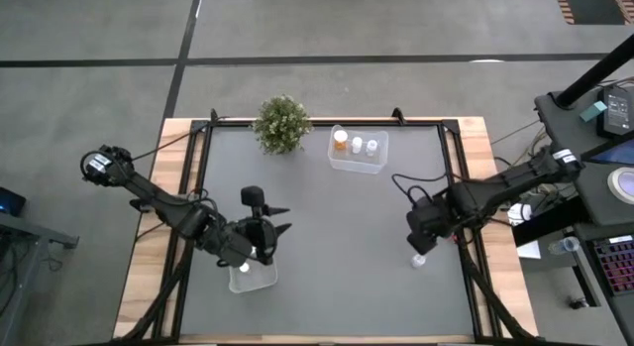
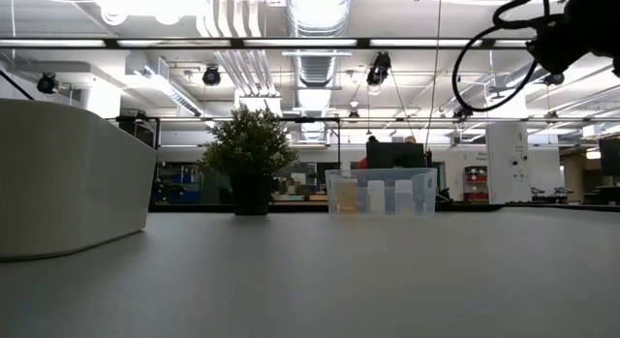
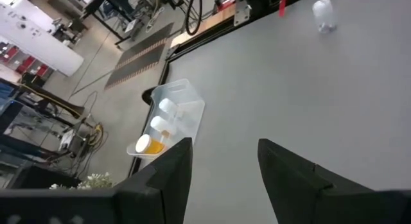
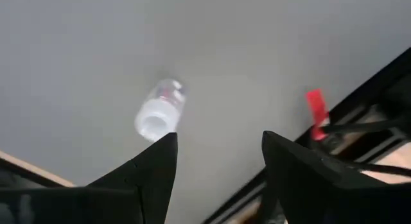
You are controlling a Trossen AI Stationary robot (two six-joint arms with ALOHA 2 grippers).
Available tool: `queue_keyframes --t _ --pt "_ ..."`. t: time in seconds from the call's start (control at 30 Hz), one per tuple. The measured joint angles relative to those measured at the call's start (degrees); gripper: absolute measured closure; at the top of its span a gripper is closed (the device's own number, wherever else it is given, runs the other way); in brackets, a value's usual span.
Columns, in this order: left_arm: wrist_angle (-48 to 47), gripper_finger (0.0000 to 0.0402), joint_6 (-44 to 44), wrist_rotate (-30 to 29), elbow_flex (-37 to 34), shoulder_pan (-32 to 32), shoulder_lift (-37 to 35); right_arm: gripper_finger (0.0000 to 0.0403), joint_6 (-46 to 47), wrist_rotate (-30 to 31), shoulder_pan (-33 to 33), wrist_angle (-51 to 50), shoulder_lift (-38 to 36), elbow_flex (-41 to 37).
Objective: Pick and place medicine bottles into bin by pill shape (circle, oval)
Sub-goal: Put the white capsule bottle into the transparent bin
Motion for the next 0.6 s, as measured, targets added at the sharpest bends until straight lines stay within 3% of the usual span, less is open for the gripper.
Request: queue_keyframes --t 0.33,0.6 --pt "-0.46 0.0240 -0.06 0.00 0.00 0.29 0.00 0.0184 13.05 0.65 9.76 11.32 5.75 -0.01" --pt "-0.48 0.0240 0.05 0.00 0.00 0.88 0.00 0.0184 12.46 0.65 11.02 13.77 11.64 -0.08"
